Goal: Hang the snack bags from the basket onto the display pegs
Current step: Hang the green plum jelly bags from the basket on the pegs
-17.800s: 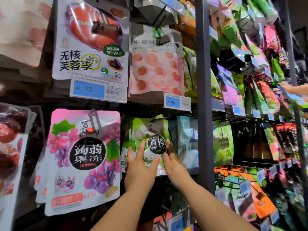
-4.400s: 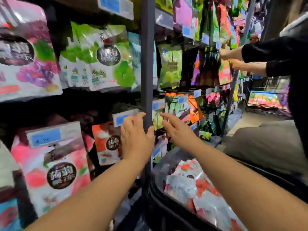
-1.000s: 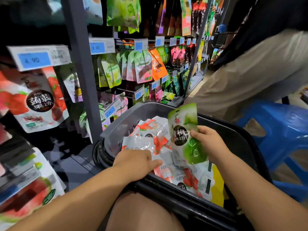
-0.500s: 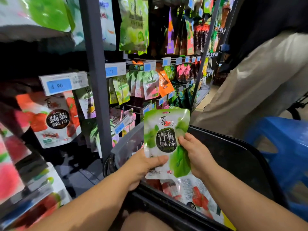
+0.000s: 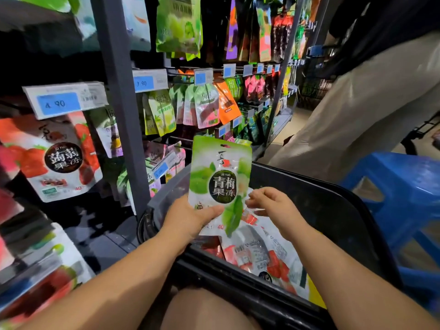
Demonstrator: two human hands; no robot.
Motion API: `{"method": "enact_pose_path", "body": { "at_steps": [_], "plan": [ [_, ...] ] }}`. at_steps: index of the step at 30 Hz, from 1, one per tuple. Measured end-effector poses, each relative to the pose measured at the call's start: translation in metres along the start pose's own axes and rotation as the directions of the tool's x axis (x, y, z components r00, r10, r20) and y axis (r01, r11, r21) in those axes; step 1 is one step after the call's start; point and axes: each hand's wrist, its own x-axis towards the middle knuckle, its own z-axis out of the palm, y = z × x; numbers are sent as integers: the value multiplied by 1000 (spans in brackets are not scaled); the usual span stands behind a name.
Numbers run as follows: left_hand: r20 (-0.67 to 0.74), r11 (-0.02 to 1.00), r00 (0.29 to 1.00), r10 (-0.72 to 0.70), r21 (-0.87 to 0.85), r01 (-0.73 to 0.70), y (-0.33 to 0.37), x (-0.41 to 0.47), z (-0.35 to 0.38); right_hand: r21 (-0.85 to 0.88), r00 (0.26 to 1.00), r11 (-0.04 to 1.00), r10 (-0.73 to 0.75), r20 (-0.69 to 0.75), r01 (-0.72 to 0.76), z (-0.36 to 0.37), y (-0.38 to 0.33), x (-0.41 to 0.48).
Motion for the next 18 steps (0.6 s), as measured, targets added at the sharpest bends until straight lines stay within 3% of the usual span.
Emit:
{"method": "enact_pose_path", "body": {
  "at_steps": [2,4,6,11,18],
  "plan": [
    [-58,998,998,15,-62,-18,-1,2,-4,-266,993,961,97,60,-78,-11,19,4],
    [-92,996,996,12,-88,-20,-3,4,-8,-550,966,830,209,149,-95,-15,32,2],
    [-101,998,995,10,-56,-15,-5,5,-10,-722,940,691,259,221,-20,-11,35,-1],
    [-90,999,996,8,-43,-12,-7,2,-10,-763,945,647,256,203,-11,1,44,3],
    [-83,1000,997,10,-27,-12,-7,-1,-10,-765,972,619,234,-35,-177,-20,53,17]
  ]
}}
